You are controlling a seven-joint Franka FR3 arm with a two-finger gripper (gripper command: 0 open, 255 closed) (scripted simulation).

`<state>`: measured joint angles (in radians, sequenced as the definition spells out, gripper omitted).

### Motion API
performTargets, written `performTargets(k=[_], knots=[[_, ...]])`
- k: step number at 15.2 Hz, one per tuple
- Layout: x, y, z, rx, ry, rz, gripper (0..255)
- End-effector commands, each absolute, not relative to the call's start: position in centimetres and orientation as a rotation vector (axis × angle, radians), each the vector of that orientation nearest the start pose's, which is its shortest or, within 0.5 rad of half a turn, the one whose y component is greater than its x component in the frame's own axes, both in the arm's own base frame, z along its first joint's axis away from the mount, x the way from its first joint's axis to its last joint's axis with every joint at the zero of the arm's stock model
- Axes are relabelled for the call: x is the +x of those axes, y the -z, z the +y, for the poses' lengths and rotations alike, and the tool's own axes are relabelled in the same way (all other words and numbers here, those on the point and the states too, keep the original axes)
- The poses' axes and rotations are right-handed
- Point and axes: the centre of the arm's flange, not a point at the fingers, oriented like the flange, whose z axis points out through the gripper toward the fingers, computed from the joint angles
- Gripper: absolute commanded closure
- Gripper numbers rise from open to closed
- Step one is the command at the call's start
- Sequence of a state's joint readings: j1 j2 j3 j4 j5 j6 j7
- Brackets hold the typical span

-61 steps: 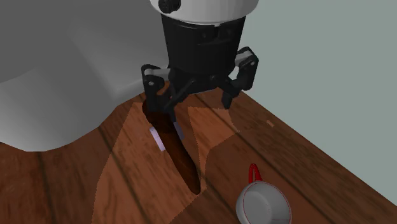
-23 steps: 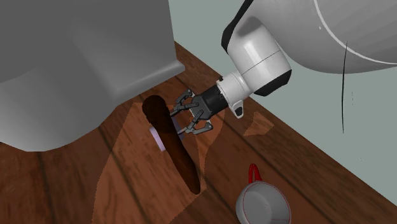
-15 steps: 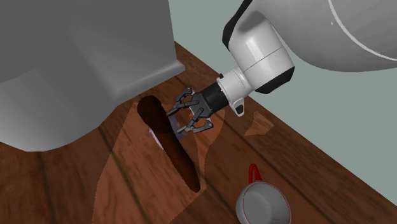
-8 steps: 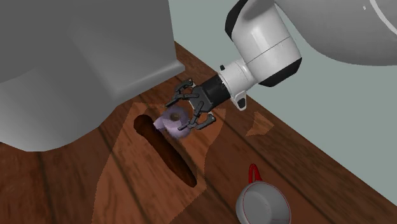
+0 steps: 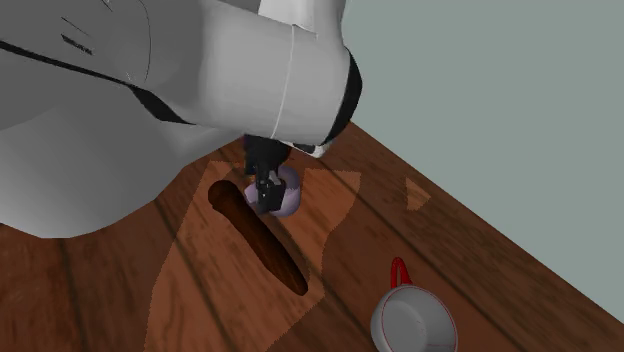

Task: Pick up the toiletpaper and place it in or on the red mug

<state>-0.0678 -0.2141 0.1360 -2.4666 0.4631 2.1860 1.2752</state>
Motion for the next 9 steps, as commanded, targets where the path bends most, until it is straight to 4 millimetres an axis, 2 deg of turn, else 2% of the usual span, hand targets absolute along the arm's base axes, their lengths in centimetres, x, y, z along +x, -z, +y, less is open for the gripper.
performTargets(k=[1,9], knots=[[46.8,-37.7,9.5,-2.068,0.048,2.395,0],[46.8,-33.7,9.4,-2.068,0.048,2.395,0]])
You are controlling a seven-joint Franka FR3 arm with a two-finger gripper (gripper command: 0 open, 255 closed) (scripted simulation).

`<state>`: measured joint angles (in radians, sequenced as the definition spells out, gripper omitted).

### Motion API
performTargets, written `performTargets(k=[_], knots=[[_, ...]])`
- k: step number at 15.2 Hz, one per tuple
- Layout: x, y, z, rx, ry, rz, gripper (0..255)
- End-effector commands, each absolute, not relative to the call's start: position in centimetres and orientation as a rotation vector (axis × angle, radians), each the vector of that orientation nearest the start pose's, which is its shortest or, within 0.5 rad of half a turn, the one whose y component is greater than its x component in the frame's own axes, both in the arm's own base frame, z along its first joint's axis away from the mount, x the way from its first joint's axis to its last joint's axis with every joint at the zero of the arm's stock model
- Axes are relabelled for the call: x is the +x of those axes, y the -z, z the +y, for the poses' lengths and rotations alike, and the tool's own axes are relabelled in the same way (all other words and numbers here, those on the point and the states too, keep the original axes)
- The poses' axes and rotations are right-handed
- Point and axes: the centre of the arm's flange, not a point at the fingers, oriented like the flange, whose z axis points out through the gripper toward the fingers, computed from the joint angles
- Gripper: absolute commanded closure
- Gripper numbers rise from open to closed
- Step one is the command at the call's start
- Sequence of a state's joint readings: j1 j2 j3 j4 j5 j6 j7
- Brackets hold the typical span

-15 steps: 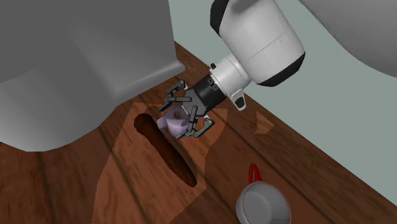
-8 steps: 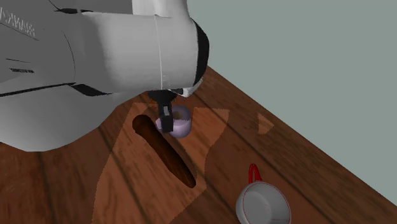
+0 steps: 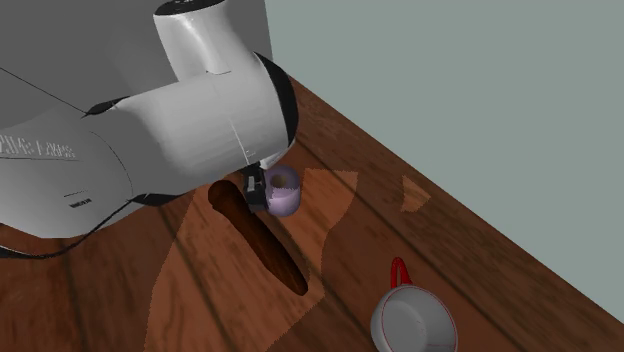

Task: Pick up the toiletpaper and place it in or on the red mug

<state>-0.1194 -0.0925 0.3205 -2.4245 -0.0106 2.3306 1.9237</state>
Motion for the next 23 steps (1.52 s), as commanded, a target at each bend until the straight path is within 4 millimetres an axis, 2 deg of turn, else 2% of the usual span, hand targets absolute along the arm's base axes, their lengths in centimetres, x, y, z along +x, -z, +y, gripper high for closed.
performTargets(k=[1,7,8,17,23], knots=[[46.8,-33.7,9.4,-2.068,0.048,2.395,0],[46.8,-33.7,9.4,-2.068,0.048,2.395,0],[46.8,-33.7,9.4,-2.068,0.048,2.395,255],[46.8,-33.7,9.4,-2.068,0.048,2.395,255],[46.8,-36.8,9.4,-2.068,0.048,2.395,255]])
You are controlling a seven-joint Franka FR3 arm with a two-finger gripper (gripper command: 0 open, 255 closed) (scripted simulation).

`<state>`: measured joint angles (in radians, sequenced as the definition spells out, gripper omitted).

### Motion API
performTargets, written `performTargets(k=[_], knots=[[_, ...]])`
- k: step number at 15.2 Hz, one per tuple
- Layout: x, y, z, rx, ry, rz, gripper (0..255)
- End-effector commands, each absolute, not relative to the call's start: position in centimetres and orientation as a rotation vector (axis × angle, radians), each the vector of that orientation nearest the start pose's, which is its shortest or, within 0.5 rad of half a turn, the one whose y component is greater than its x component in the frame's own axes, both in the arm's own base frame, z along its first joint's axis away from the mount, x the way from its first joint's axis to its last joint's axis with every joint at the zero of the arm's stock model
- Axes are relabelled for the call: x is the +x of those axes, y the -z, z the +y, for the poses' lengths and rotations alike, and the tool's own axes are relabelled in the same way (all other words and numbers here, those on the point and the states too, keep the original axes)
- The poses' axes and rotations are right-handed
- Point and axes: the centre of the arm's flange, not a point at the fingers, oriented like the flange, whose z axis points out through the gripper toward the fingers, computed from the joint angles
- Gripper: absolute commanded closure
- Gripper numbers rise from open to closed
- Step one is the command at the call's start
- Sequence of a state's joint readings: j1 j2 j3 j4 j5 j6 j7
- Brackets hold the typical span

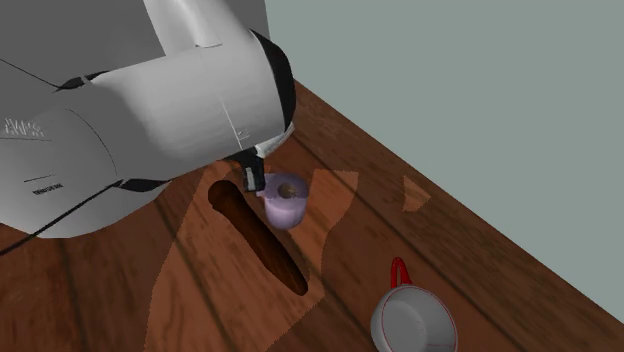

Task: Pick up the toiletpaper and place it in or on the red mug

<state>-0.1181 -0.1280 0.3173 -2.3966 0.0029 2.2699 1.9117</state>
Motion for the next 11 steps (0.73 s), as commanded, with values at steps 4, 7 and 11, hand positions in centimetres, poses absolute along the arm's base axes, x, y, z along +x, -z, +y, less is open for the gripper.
performTargets(k=[4,7,11], knots=[[46.8,-39.0,9.4,-2.068,0.048,2.395,255],[46.8,-40.5,9.4,-2.068,0.048,2.395,255],[46.8,-42.7,9.4,-2.068,0.048,2.395,255]])
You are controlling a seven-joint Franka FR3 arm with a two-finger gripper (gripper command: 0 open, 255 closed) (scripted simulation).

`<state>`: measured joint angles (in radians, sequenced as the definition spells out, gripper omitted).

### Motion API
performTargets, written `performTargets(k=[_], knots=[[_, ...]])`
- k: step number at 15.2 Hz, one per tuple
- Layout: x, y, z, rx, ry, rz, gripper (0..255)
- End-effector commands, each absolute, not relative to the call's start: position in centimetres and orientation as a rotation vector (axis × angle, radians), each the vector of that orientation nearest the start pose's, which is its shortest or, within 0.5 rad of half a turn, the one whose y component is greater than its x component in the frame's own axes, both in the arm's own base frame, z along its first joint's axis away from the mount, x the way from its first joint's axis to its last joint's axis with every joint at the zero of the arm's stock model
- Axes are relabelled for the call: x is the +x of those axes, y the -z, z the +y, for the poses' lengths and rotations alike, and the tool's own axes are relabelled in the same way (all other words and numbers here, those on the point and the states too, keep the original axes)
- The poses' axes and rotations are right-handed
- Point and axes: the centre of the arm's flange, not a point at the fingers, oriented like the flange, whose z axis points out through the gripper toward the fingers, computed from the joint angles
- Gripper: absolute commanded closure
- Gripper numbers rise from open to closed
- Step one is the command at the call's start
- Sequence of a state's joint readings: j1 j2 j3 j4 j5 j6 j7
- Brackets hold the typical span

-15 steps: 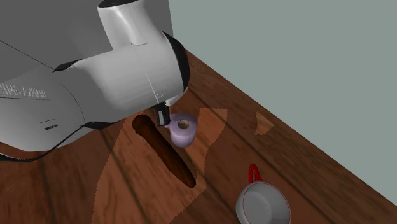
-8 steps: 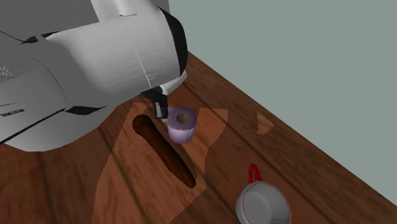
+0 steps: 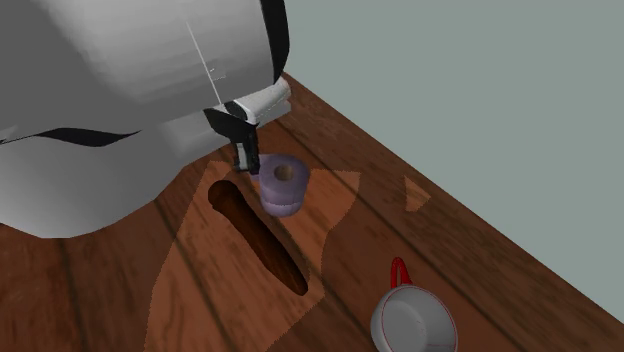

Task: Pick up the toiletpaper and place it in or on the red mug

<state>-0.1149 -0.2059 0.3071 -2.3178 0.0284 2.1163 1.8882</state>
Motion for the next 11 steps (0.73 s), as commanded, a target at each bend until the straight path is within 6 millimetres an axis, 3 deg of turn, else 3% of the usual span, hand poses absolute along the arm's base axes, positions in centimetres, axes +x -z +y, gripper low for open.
performTargets(k=[1,11], knots=[[46.8,-43.2,9.4,-2.068,0.048,2.395,255],[46.8,-48.5,9.4,-2.068,0.048,2.395,255]])
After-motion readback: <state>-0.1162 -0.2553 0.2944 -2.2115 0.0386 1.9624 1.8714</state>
